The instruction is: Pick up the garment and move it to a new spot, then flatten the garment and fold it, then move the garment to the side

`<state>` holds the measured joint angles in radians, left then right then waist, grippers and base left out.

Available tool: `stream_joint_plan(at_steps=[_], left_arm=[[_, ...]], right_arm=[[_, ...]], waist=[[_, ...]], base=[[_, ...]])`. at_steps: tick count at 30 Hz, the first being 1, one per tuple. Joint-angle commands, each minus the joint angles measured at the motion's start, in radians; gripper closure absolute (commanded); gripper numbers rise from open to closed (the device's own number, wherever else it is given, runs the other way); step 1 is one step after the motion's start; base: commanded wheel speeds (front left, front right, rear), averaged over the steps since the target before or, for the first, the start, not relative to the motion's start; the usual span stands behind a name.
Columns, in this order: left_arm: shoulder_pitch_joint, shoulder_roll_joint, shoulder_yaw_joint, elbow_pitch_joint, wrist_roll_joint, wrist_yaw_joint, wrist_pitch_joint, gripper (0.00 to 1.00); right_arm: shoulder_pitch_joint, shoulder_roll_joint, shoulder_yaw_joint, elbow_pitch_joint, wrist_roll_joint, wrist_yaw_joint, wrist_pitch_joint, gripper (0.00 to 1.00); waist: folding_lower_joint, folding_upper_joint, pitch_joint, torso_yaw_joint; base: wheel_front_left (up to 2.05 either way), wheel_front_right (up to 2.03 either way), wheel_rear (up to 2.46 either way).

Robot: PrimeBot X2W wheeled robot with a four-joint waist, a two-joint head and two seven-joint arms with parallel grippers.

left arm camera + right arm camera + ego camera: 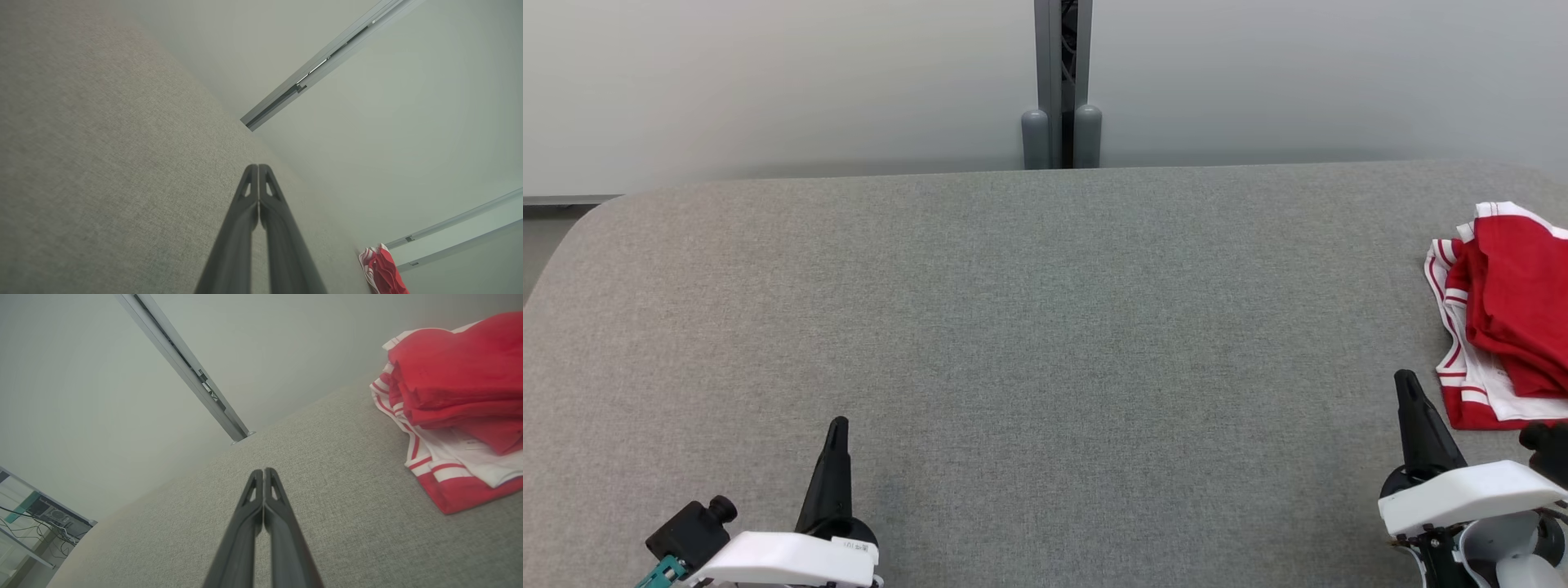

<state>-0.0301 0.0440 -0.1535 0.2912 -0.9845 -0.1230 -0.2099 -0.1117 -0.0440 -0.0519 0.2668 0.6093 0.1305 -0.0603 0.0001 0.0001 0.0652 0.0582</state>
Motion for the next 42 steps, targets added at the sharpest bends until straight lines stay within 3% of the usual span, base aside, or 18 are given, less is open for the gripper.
stream_joint_plan(at_steps=[1, 42], left_arm=[[-0.035, 0.003, -0.003, -0.015, -0.022, -0.001, 0.004, 1.0], [-0.093, 0.006, -0.052, -0.016, -0.37, -0.007, 0.05, 1.0]], right_arm=[[-0.002, -0.012, -0.013, -0.022, 0.035, 0.0, 0.011, 1.0], [0.071, -0.027, -0.2, -0.078, 0.569, 0.0, 0.199, 1.0]], waist=[[0.0, -0.0001, -0.001, -0.001], [0.0, -0.0001, -0.028, -0.025]], base=[[0.0, 0.0, 0.0], [0.0, 0.0, 0.0]])
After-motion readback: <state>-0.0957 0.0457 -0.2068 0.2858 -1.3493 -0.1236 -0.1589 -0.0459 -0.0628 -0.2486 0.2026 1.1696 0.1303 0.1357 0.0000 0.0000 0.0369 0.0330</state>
